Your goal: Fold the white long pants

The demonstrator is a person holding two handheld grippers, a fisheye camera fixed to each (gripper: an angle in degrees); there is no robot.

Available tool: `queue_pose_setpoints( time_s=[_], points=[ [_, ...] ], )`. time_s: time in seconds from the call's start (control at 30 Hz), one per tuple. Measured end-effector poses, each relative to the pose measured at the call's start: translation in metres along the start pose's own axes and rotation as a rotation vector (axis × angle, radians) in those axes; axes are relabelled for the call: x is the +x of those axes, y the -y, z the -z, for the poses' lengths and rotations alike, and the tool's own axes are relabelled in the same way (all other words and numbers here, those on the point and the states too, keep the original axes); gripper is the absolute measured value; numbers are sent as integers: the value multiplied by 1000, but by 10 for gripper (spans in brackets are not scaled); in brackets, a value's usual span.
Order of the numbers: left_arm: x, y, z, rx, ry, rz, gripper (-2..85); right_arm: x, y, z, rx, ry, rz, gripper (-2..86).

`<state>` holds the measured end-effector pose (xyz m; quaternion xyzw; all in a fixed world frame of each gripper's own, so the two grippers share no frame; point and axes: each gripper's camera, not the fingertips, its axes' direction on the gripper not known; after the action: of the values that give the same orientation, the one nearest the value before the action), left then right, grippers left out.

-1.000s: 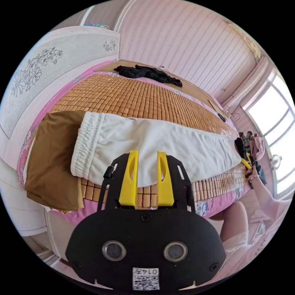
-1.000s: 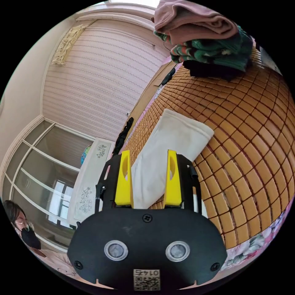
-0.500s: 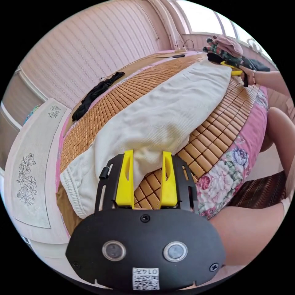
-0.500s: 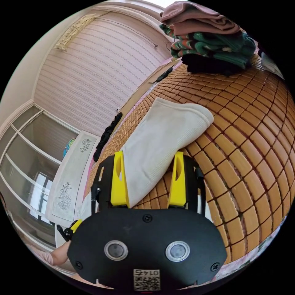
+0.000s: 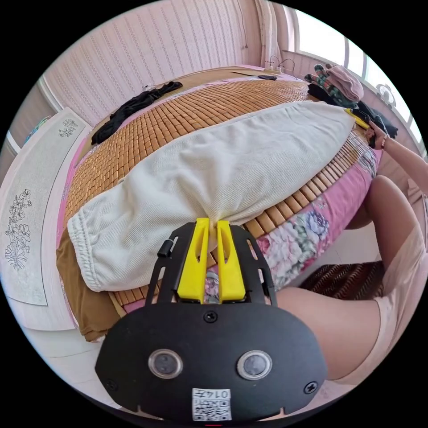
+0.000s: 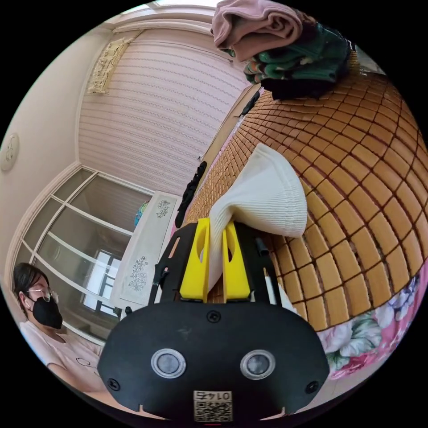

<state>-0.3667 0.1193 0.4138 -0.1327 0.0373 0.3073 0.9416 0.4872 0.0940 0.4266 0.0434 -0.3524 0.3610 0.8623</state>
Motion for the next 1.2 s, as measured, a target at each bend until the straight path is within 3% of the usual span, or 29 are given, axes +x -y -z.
queue_pose_setpoints(
  time_s=[0.1, 0.23, 0.43, 0.57, 0.67, 0.83, 0.97, 1.07, 1.2],
  points=[
    [34, -32, 19, -23, -107, -66, 41, -1, -40, 67, -22, -96, 17, 43],
    [61, -70, 31, -41, -198, 15, 60, 3, -79, 130, -122, -352, -45, 59],
    [30, -116, 70, 32, -107, 214, 63, -11, -87, 198, 148, -447, -91, 53],
    [-35, -140, 90, 133, 68, 476, 92, -49, -57, 165, 126, -621, 90, 77],
    [-82, -144, 86, 113, 82, 615, 110, -73, -36, 125, 155, -725, 242, 116],
    [-131, -139, 66, 55, 74, 703, 138, -44, 0, 66, -28, -827, 140, 178],
    [-148, -137, 50, 26, 100, 729, 154, -28, 1, 42, -105, -936, 130, 140],
    [-151, -145, 24, -22, 22, 813, 129, -29, -2, 44, -99, -924, 119, 117],
    [-140, -152, 30, 6, 85, 777, 100, -44, -5, 67, -126, -836, 150, 67]
  ],
)
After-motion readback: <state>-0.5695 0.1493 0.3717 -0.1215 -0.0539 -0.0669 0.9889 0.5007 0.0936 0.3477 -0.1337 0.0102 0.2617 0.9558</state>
